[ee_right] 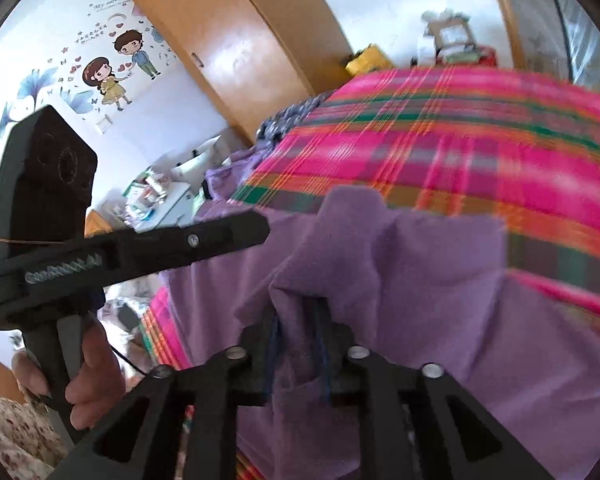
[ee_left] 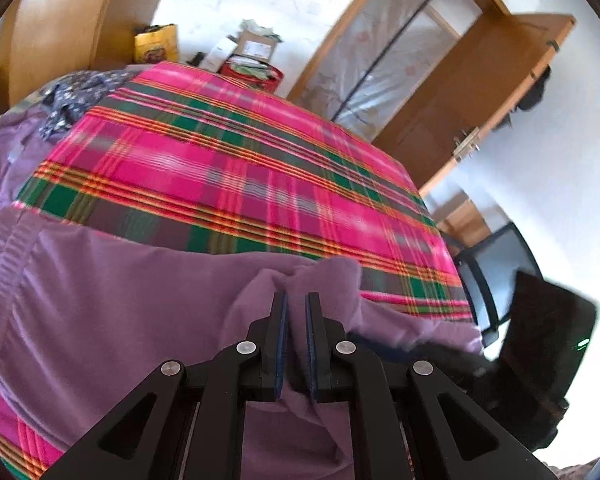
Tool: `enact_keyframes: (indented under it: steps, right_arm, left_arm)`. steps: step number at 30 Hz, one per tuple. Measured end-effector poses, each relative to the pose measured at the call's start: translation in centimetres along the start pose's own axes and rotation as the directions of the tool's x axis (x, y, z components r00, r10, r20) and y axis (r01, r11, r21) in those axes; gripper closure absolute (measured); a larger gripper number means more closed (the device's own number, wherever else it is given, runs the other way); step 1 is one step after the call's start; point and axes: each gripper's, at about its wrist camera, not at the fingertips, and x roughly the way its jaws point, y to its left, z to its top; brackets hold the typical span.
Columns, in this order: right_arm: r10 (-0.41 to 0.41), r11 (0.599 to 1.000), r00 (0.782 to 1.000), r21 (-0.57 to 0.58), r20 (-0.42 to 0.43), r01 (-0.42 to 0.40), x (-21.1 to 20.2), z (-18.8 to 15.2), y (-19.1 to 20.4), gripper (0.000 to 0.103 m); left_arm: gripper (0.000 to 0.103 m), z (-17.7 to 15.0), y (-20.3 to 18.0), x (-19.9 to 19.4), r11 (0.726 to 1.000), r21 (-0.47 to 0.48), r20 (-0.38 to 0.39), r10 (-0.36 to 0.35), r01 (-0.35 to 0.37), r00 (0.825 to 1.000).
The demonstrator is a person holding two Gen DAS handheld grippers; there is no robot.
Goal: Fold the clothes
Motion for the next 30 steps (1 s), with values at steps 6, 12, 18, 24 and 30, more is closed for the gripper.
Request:
enact_keyframes:
  steps: [6,12,18,24,30]
  right_arm:
    - [-0.159,0.986,0.977,-0.024,0.144,0.164,-7.9,-0.6,-3.3,0.066]
    - [-0.337,0.941,0.937,0.016,0.09,0.337,-10.0,-0.7,-10.3,0.066]
    - [-0.277,0.954,0.96,-0.128,-0.04,0.27,-7.1,-0.7,-11.6,0.066]
    - [-0.242,0.955,0.958,-0.212,-0.157,0.206,-4.6,-0.9,-12.4,0.083]
    - [-0.212,0.962,0.955,-0.214,-0.208,0.167,-3.4,-1.1,-13.8,0.082]
  left_arm:
    - [0.094,0.3,-1.8,1.8,0.998,0.06,-0.046,0.012,-0.009,0.999]
    - [0.094,1.2,-4.2,3.0,0.991,0.132,-0.073,-0.003,0.013,0.997]
    - [0.094,1.3,-7.8,5.5,0.966,0.254,-0.144,-0.007,0.044,0.99]
    - [0.094,-0.3,-10.2,9.4,0.938,0.336,-0.272,0.008,0.087,0.962]
    - [0.094,-0.6,-10.4,11.8,0.936,0.337,-0.327,0.019,0.098,0.945]
